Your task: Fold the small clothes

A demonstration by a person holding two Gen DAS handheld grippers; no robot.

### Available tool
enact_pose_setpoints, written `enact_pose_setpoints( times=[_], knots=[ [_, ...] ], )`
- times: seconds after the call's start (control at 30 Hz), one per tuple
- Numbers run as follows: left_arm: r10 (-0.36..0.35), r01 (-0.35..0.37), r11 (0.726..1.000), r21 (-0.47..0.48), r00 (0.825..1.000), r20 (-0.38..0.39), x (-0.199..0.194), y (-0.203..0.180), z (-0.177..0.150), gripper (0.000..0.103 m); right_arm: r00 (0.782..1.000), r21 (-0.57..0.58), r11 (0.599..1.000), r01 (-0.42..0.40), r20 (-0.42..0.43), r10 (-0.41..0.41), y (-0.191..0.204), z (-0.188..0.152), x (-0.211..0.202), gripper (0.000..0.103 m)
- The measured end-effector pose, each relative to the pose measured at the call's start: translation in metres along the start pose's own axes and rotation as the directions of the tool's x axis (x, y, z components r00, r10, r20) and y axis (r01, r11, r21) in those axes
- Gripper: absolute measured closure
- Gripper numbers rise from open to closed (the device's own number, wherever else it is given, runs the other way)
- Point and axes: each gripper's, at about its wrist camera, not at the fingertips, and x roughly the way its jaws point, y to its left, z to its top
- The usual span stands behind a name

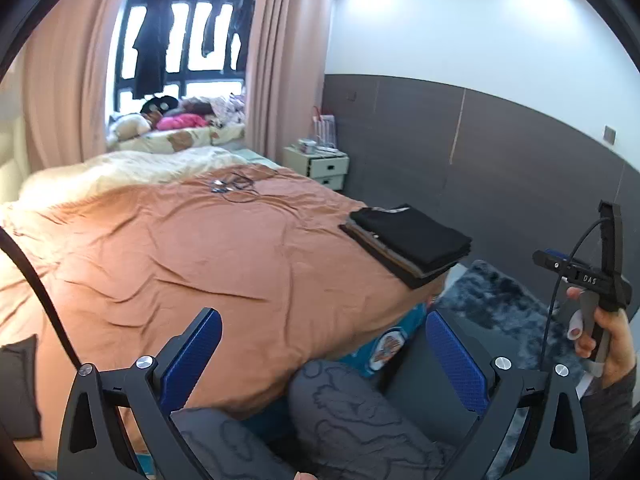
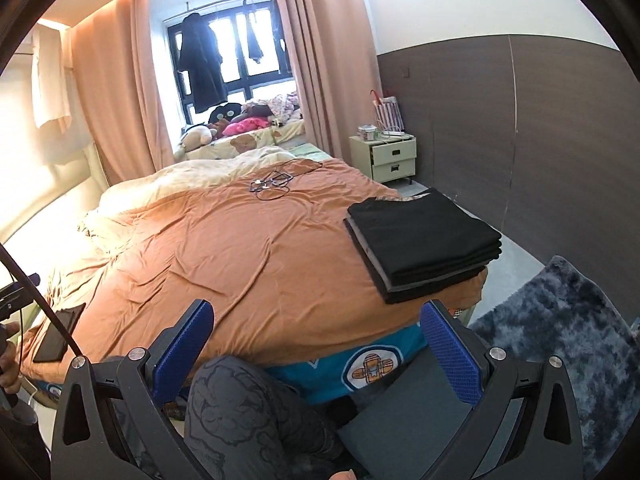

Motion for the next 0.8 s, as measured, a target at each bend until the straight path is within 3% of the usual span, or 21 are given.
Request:
enact_pose_setpoints(
  times=[0.27,0.4,0.8],
  knots=[
    [0.024,-0.024,1.000,-0.004,0.999,0.037,-0.015,0.002,-0.038,0.000,1.000,-0.053,0.999,0.000,0.007,0.000,0.018,-0.033,0.013,0.000],
    [0.073,-0.072,0.997,-0.013,0.996,0.053,-0.015,0.003,-0.054,0.000,1.000,-0.046,0.999,-0.013,0.015,0.014,0.025,-0.047,0.013,0.000],
    [0.119,-0.116,0.992,-0.044,0.990,0.079,-0.008,0.008,-0.064,0.000,0.999,-0.043,0.998,-0.046,0.016,0.046,0.029,-0.067,0.026,0.000]
  ],
)
